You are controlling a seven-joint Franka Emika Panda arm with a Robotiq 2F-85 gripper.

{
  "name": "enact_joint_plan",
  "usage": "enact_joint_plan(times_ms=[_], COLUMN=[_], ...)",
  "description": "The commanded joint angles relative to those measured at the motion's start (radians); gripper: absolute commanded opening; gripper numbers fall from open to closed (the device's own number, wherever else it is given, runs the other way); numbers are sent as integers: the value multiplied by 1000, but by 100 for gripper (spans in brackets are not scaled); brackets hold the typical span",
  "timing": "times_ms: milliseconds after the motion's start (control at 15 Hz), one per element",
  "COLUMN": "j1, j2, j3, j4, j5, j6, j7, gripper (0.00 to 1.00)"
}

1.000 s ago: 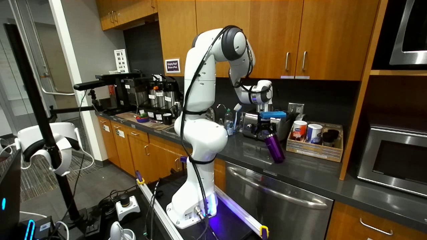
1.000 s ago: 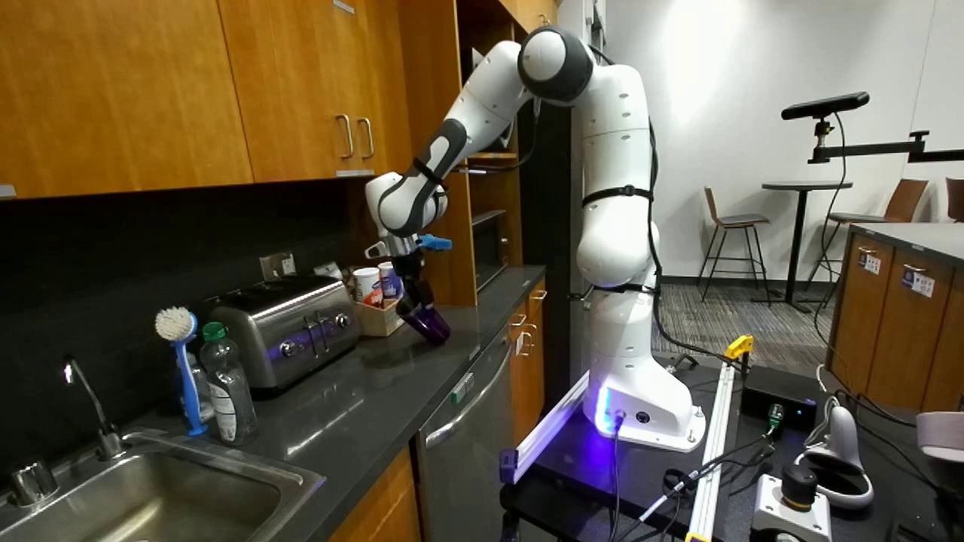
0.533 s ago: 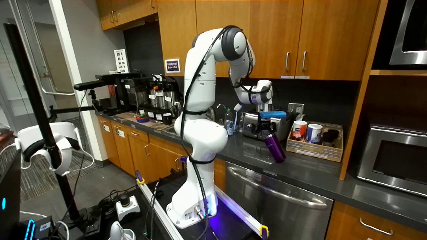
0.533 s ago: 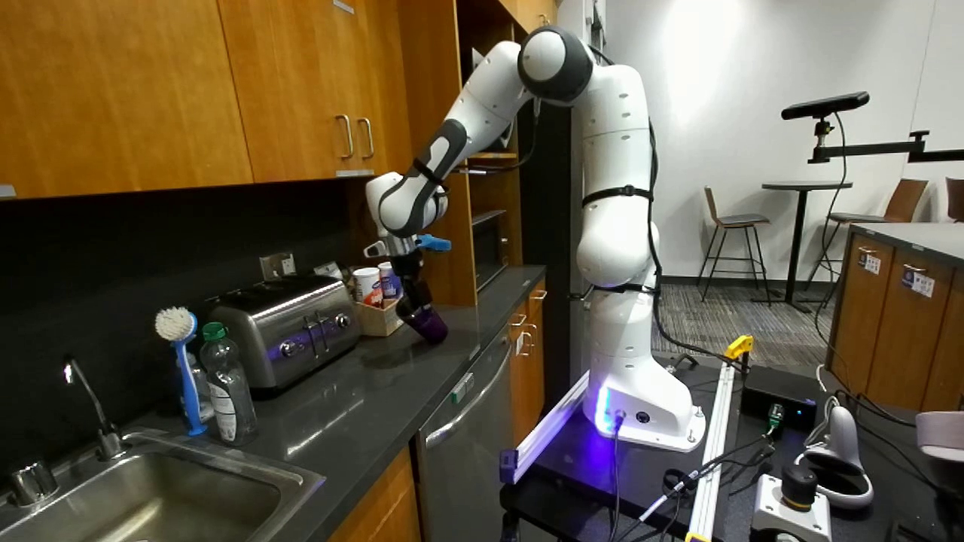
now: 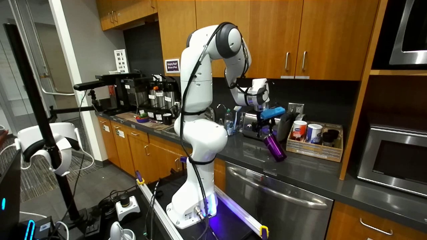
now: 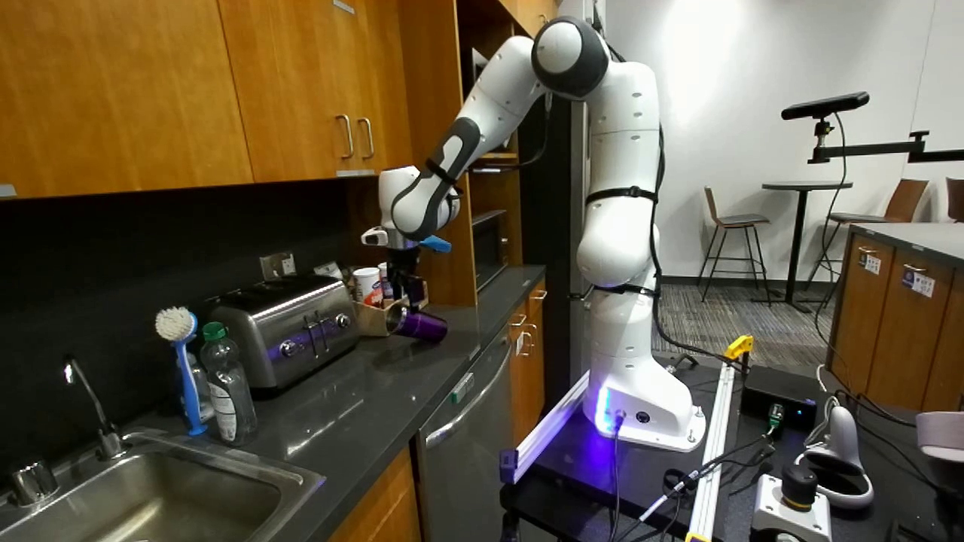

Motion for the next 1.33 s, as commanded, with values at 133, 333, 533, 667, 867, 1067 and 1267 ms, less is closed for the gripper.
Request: enact_joint_plan(times_ms=[133,333,533,667,867,1067,1267], j1=[6,6,7,7,10,9,5], j2=[-10,-15,-15,-16,-16,-41,-53], j3=[-8,-10,-10,-10,-7,-8,-14], j4=[-33,-42,-42,-42,-34,-40,-51], j5=[6,8,8,8,24,18,1], j6=[71,83,83,83,68,116,182], j7=[-50,-64,-65,-66,-79,-84,-87], gripper=[100,100,100,100,100,100,100])
